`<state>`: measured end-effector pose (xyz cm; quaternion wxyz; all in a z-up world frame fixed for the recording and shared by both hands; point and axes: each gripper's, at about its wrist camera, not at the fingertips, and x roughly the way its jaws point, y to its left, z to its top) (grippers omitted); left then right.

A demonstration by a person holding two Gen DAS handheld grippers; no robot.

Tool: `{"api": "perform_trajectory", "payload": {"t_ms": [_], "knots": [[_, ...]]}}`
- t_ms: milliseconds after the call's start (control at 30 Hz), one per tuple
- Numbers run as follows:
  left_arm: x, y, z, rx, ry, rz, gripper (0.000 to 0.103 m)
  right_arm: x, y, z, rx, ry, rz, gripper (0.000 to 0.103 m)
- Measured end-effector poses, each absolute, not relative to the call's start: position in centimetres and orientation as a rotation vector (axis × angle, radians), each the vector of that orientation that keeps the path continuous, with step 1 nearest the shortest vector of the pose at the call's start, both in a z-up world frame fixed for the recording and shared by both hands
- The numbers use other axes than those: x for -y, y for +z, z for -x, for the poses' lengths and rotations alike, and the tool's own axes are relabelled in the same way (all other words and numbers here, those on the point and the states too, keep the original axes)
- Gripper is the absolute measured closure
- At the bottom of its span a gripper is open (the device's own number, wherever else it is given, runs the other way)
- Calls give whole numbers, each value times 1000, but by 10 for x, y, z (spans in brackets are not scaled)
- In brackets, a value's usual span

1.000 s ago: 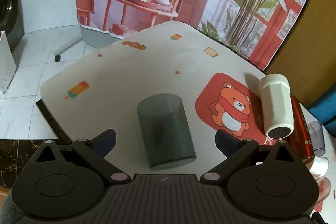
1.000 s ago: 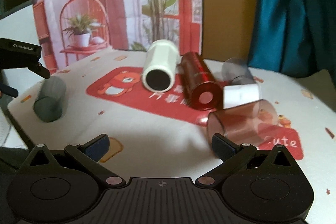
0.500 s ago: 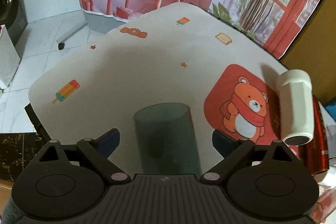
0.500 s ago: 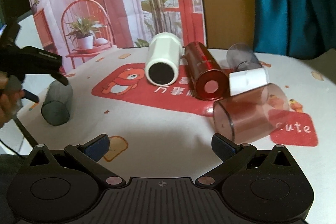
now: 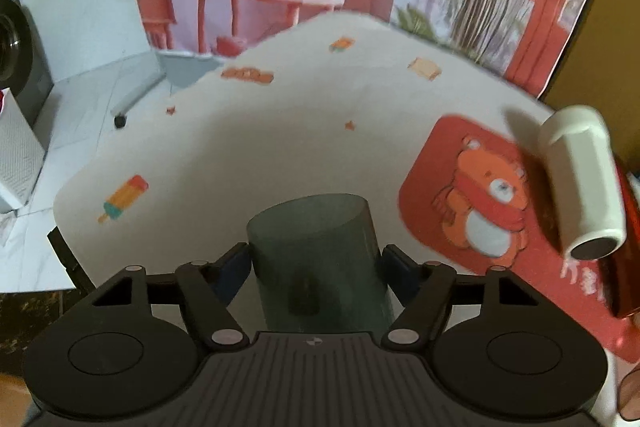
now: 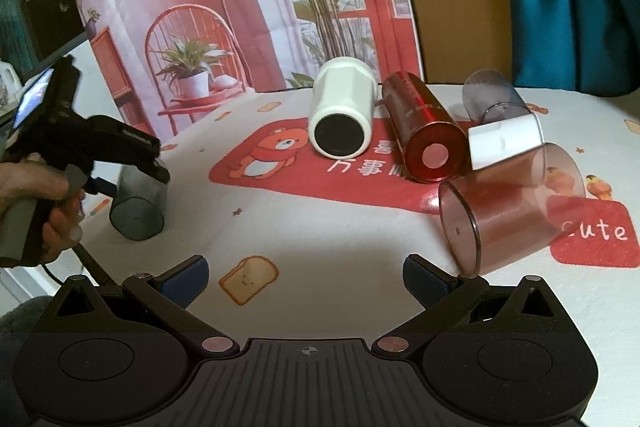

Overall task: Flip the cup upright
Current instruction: 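Lower the dark grey cup upright onto the cloth and open the left tool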

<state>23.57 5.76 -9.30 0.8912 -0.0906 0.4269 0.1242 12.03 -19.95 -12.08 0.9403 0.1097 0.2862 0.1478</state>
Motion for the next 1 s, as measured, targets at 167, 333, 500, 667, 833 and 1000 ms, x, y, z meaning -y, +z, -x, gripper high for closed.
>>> {"api": "perform_trajectory", "payload": {"t_ms": [167,333,500,667,833,1000], "knots": [[-52,-80,-213,-798,177,168,30,202,-122,-121,-592,298,-243,0],[-42,-83,-202,-777,130,94,32,202,-123,-123,-602,299,-254,0],[-41,-83,-201,-768,122,90,32,201,-124,-122,-605,297,-260,0],[-37,-78,-201,-758,137,29,32,202,-125,-122,-611,301,-276,0],[-36,-81,-199,-760,127,31,32,203,-125,-123,-615,303,-282,0],[-33,-87,-196,-781,109,16,32,205,-123,-120,-610,284,-289,0]]}}
